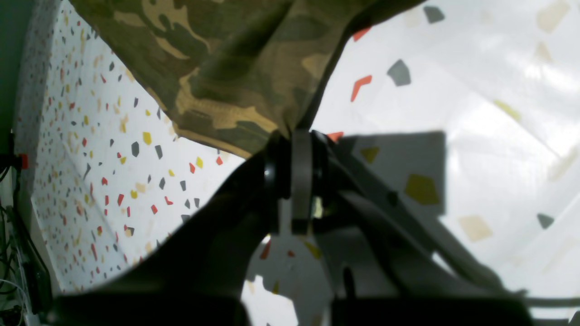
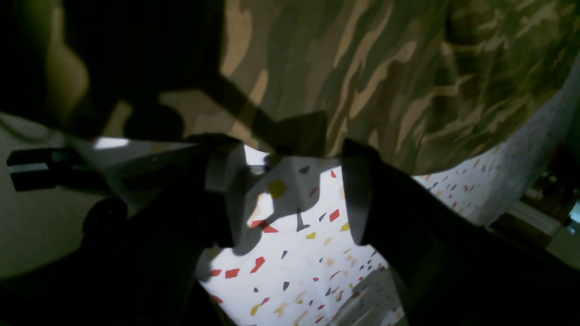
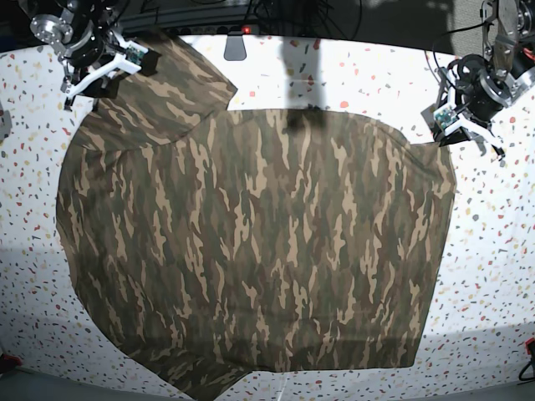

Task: Fold the T-shirt properly
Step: 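Close both grippers on the shirt's edge corners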

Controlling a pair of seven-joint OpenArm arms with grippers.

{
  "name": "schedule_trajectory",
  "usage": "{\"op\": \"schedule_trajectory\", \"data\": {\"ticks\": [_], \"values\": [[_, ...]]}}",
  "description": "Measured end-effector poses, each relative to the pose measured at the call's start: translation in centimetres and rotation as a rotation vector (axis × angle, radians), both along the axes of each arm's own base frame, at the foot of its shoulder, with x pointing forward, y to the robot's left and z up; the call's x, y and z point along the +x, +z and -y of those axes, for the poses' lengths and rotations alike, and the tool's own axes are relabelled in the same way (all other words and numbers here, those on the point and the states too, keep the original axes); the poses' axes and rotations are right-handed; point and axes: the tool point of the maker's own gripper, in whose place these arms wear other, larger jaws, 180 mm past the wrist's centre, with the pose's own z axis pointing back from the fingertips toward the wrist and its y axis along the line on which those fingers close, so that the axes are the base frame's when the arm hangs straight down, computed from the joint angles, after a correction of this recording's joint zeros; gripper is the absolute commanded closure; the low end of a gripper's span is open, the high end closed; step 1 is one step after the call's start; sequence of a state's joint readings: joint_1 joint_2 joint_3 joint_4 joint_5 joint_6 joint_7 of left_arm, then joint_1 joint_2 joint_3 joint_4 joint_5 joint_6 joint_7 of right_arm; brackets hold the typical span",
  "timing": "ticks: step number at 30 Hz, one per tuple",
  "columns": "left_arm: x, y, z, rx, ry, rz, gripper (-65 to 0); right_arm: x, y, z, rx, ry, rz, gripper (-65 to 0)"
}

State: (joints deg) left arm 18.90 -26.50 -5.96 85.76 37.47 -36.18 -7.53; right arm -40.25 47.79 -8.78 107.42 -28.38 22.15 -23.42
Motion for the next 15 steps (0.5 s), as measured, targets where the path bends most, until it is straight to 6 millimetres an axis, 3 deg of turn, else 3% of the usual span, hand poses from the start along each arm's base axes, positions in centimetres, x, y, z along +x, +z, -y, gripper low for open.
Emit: {"op": "schedule_trajectory", "data": {"ticks": [15], "values": [[0.6, 0.4, -0.2, 0.008, 0.015, 0.038, 0.0, 1.4, -0.3, 0.0, 0.021, 0.005, 0.024, -32.9]]}}
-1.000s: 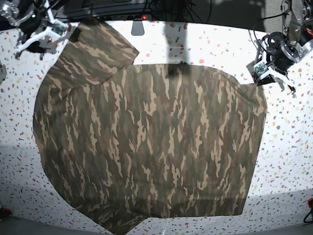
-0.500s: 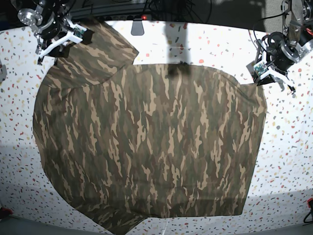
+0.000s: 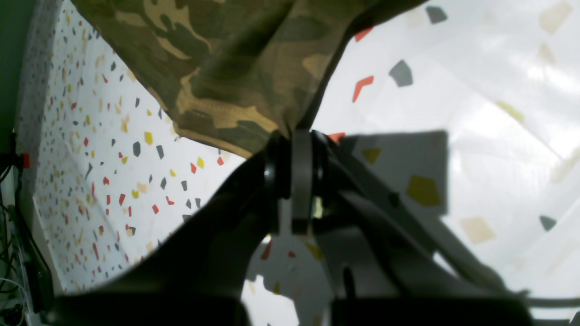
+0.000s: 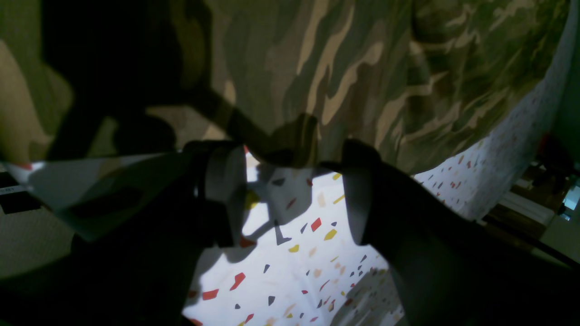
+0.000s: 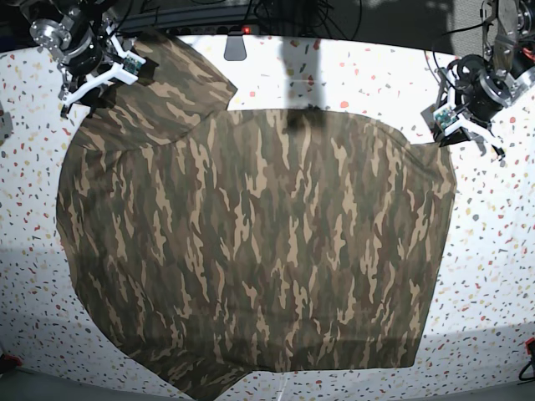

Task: Fold the T-shirt properly
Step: 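Close both grippers on the shirt's edge corners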

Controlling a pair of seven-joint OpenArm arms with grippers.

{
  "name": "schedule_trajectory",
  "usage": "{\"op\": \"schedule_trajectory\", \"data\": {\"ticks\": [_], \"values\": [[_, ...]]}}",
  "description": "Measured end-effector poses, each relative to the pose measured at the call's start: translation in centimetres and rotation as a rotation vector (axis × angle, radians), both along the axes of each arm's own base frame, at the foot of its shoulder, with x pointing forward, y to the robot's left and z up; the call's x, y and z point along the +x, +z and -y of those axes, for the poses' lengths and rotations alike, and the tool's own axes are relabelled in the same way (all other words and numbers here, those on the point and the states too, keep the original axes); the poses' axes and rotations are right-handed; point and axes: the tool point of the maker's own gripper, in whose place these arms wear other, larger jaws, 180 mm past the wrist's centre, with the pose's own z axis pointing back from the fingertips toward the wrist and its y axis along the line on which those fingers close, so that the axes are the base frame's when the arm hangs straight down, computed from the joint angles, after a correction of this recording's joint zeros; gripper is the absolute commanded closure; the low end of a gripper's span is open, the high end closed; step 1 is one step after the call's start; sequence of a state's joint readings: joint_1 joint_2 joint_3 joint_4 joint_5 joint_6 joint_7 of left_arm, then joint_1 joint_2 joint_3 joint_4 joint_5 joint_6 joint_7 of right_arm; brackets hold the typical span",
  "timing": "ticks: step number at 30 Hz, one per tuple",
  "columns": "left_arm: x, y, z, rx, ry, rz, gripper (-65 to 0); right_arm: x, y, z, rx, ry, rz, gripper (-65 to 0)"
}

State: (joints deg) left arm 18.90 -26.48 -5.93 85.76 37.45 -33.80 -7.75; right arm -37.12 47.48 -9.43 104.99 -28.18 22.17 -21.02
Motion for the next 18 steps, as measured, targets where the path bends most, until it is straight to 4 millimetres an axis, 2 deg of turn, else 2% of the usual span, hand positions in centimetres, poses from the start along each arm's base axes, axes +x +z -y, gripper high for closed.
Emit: {"op": "schedule_trajectory", "data": {"ticks": [3, 7, 18], "values": [[0.0, 0.0, 0.0, -0.001, 0.0, 0.0, 0.0, -0.4, -0.3, -0.4, 0.024, -0.011, -0.016, -29.5], [0.0, 0.0, 0.0, -0.003, 0.001, 0.0, 0.0, -0.5, -0.5, -0.6, 0.031, -0.014, -0.019, -29.5], [0.0, 0.0, 0.0, -0.003, 0.001, 0.0, 0.0, 1.4, 0.0, -1.3, 0.081, -0.058, 0.022, -29.5]]}}
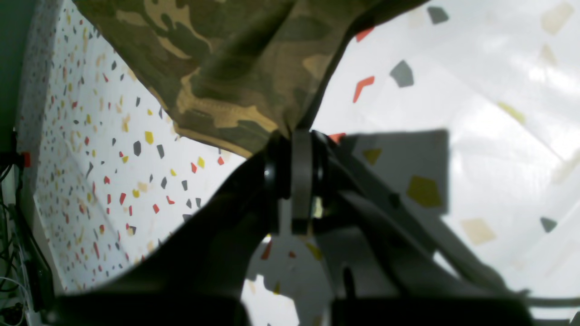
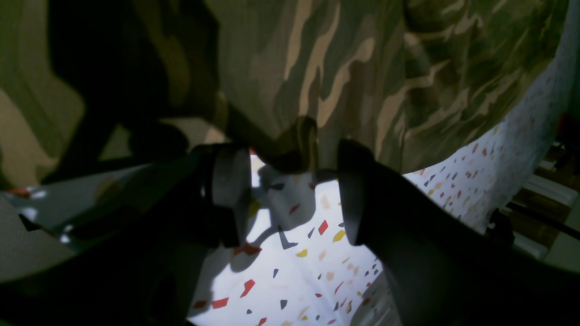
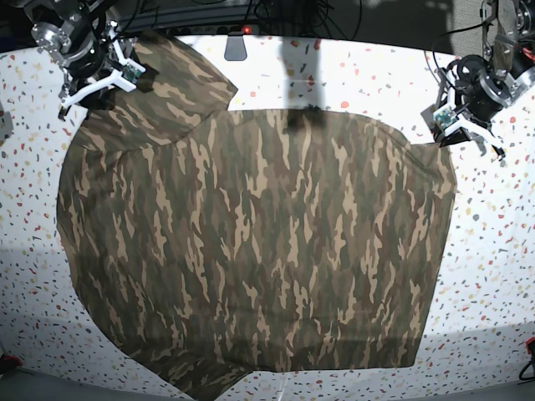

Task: Fold the T-shirt properly
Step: 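Close both grippers on the shirt's edge corners, then lift the gripped edge and pull the shirt toward the arms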

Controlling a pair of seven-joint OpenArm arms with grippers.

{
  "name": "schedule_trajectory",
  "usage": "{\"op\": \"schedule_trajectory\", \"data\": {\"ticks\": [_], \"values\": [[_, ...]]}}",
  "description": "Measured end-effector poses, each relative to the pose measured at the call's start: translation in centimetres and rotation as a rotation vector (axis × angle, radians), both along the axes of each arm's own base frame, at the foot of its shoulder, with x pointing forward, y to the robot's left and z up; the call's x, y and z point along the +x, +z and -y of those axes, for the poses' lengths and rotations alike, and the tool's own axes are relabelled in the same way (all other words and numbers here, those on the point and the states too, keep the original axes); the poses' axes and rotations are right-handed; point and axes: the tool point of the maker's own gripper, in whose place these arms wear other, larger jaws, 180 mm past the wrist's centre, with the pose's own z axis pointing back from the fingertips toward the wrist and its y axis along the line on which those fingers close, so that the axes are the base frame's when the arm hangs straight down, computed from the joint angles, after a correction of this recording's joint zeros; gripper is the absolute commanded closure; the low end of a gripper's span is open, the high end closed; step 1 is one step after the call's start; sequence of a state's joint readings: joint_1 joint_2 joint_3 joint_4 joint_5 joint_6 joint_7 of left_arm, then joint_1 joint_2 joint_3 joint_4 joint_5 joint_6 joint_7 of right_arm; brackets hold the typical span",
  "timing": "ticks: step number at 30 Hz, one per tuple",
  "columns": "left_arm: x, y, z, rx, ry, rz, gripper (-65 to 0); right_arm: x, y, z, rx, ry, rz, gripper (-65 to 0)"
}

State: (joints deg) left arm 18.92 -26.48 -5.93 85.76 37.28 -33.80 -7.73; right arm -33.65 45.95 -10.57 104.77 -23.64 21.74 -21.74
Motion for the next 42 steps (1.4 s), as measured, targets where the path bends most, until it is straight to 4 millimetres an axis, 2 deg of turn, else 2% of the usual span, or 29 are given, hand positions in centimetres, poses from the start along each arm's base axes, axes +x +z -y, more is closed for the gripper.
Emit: {"op": "schedule_trajectory", "data": {"ticks": [5, 11, 16, 21, 25, 28, 35, 42], "values": [[0.0, 0.0, 0.0, 0.002, 0.001, -0.001, 0.0, 1.2, 0.5, -0.1, 0.007, -0.002, 0.033, -29.5], [0.0, 0.0, 0.0, 0.002, 0.001, -0.001, 0.0, 1.3, 0.5, -0.4, 0.019, 0.004, 0.042, -29.2], [0.0, 0.0, 0.0, 0.002, 0.001, -0.001, 0.0, 0.0, -0.4, -0.8, 0.01, 0.056, -0.052, -18.1], [0.0, 0.0, 0.0, 0.002, 0.001, -0.001, 0.0, -0.3, -0.6, -0.4, -0.009, 0.051, -0.072, -15.3], [0.0, 0.0, 0.0, 0.002, 0.001, -0.001, 0.0, -0.4, -0.6, -0.4, -0.01, 0.048, -0.074, 0.0], [0.0, 0.0, 0.0, 0.0, 0.002, -0.001, 0.0, -0.2, -0.5, -0.3, -0.008, 0.038, -0.061, 0.0], [0.0, 0.5, 0.5, -0.158, 0.12, -0.017, 0.0, -0.1, -0.3, -0.5, 0.132, -0.146, -0.018, 0.0], [-2.9, 2.1, 1.2, -0.145, 0.101, 0.007, 0.0, -2.2, -0.3, -0.8, 0.183, -0.168, 0.025, 0.0]]}}
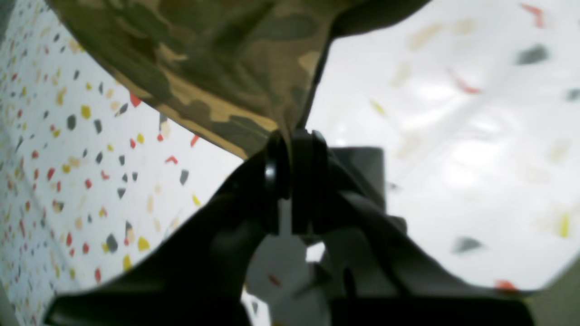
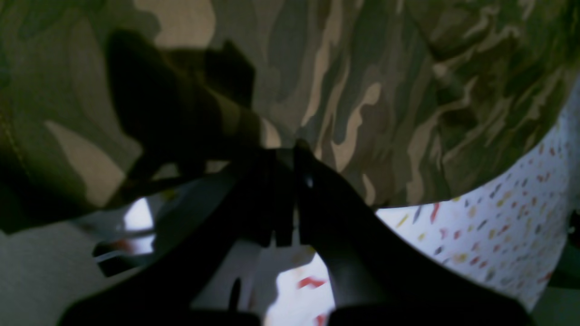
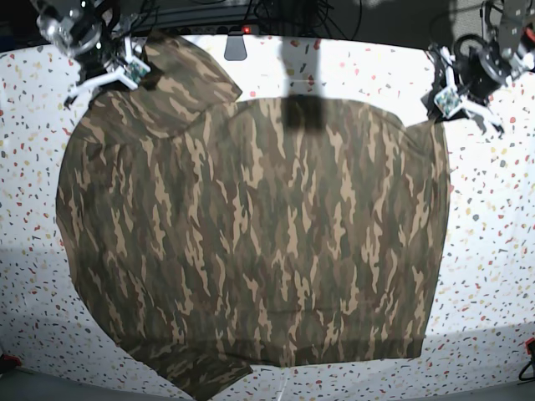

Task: Fold the T-shirt properly
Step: 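Lift the gripped edge and pull the shirt toward the arms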

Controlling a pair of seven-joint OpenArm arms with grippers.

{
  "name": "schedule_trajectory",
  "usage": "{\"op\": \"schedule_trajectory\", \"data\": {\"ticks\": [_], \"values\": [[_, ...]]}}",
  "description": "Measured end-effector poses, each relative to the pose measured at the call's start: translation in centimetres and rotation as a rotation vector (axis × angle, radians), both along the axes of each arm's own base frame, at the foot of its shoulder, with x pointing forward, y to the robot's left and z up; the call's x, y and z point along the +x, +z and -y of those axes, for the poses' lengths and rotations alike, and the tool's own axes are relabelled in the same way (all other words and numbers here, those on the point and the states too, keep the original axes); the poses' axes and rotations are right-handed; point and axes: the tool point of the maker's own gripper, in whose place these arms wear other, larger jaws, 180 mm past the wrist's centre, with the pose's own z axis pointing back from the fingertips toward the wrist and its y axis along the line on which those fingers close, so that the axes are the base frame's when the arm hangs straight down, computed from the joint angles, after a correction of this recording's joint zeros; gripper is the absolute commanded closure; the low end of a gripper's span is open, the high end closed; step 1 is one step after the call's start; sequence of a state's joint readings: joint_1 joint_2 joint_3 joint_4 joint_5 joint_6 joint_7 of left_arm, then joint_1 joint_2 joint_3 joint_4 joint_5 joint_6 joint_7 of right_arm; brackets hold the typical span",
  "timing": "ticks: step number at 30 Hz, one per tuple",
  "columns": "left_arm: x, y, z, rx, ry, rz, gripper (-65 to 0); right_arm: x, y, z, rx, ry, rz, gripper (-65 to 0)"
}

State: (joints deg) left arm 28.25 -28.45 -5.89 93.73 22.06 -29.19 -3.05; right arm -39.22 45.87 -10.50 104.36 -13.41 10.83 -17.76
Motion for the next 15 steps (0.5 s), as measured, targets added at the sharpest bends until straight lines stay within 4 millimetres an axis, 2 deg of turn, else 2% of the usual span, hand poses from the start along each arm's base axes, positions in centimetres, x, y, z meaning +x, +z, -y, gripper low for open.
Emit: {"op": "schedule_trajectory", "data": {"ticks": [4, 8, 12, 15], "values": [[-0.5, 1.4, -1.1, 0.01, 0.048, 0.058, 0.0, -1.8, -0.1, 0.2, 0.004, -0.027, -0.007, 0.0], [-1.5, 1.2, -2.1, 0.025, 0.074, 0.042, 0.0, -4.0, 0.1, 0.4, -0.036, -0.021, 0.0, 0.0], [-2.2, 1.5, -3.1, -0.006, 0.126, 0.032, 0.0, -6.4, 0.9, 1.2, -0.078, -0.044, 0.005, 0.0], [-2.7, 1.8, -4.0, -0.009, 0.147, 0.034, 0.0, -6.9, 2.2, 1.4, -0.087, -0.056, 0.034, 0.0]]}}
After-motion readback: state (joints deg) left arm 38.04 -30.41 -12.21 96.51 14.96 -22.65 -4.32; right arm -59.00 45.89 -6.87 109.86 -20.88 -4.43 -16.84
